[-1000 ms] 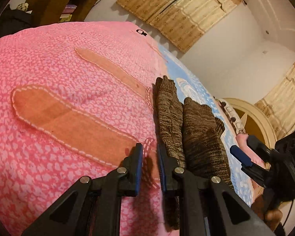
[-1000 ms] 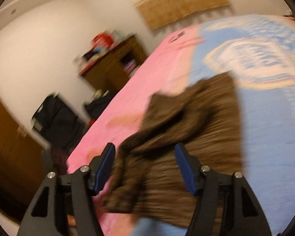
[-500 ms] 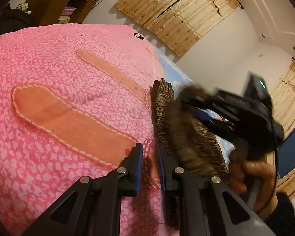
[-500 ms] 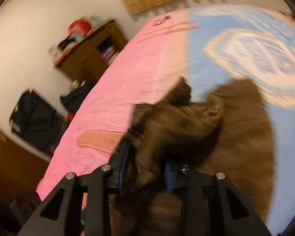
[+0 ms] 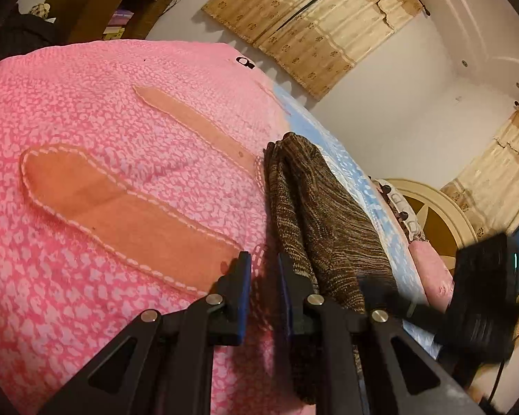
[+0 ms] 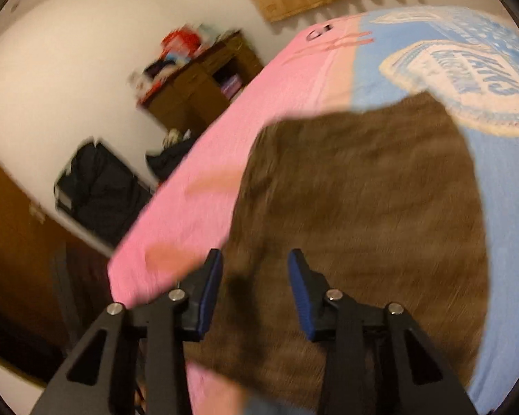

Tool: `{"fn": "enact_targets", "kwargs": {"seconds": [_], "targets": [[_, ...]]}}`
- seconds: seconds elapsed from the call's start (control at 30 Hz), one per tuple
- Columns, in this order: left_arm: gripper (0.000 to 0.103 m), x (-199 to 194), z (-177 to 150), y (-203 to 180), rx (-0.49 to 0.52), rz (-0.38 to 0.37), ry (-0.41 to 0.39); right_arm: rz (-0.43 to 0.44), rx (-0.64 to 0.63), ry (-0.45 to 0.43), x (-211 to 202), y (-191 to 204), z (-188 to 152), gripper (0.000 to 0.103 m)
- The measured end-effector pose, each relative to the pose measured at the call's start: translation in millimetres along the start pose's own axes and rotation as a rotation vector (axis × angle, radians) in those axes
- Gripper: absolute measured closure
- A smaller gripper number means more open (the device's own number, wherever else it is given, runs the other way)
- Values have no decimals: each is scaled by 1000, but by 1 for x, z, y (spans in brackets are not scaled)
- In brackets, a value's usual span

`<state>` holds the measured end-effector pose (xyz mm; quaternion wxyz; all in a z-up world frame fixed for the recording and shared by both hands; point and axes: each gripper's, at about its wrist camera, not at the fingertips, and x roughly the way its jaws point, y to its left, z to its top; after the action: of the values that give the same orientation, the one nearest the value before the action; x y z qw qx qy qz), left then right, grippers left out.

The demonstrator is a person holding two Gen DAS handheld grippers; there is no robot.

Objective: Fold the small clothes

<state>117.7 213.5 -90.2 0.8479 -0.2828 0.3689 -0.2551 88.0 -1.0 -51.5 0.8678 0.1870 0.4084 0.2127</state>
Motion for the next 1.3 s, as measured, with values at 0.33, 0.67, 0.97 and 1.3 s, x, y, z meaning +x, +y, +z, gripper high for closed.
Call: {"fn": "enact_targets", "kwargs": {"seconds": [0.33, 0.67, 0.97, 1.3], "targets": [[88, -35, 23, -69, 203, 59, -8, 89, -119, 82, -5, 26, -55, 65], [82, 52, 11, -94, 201, 134, 178, -169, 118, -228, -99, -50, -24, 23], [82, 22, -6, -61, 153, 48, 117, -253, 27, -144, -83, -67, -24, 67], [82, 4, 1, -90, 210, 149, 113, -232, 75, -43, -81, -95, -45, 68]]}}
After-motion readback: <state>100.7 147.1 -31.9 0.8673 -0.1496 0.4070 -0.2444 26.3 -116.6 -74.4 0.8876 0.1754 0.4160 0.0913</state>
